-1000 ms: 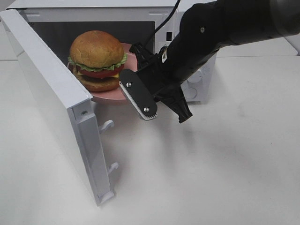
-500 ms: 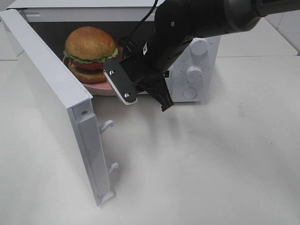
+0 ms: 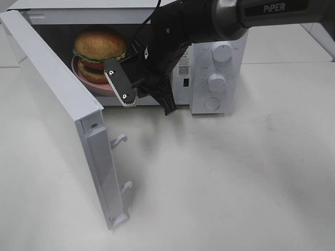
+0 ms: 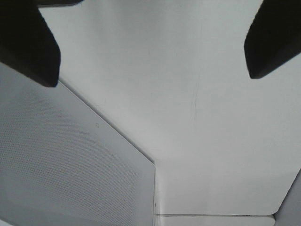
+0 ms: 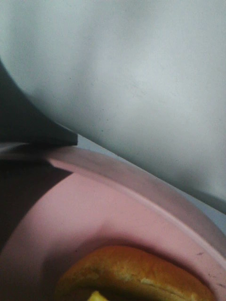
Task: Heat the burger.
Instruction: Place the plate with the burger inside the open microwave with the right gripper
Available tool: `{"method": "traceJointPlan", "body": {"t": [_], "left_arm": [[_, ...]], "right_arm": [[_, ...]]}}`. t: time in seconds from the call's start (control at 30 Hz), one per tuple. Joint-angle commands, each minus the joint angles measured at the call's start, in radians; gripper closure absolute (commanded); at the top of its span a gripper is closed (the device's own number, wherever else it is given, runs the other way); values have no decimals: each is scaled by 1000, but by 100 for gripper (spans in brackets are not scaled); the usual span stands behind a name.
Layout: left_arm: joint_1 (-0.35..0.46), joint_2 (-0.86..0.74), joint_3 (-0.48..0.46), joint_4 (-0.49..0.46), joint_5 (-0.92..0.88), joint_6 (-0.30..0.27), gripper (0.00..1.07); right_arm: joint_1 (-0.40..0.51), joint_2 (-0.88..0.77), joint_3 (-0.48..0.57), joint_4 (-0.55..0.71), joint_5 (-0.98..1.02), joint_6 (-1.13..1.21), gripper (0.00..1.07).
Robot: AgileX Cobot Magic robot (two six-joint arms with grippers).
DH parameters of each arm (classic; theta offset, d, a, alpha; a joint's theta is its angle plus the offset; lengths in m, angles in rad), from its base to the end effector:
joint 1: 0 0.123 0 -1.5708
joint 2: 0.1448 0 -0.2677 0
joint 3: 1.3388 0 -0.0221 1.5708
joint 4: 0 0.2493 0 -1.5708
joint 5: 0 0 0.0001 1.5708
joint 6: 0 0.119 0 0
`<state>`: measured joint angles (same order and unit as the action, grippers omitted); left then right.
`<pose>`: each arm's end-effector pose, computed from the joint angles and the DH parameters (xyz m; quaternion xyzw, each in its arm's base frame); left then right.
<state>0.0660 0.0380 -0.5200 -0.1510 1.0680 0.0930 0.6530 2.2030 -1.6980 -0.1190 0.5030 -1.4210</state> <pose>0.0396 -0.0131 0.2686 0.0141 0.8572 -0.0347 0.5136 0.3986 0.2963 0.1385 -0.8348 0.4467 -0.1600 0.2791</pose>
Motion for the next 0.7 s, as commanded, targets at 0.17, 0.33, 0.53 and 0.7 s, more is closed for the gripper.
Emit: {"method": "traceJointPlan", "body": {"t": [0.17,0.33,0.53,0.7], "left_arm": [[4,0,3,-8,2,3,7],[4,0,3,-8,2,3,7],[4,0,3,-8,2,3,7],[4,0,3,-8,2,3,7]], "right_arm": [[2,55,-134,-61,-10,90,107],[2,102,-208,-99,-3,132,107],[0,156,-277,-105,2,146,107],[-1,196,-321,-104,-11,153,107]]}}
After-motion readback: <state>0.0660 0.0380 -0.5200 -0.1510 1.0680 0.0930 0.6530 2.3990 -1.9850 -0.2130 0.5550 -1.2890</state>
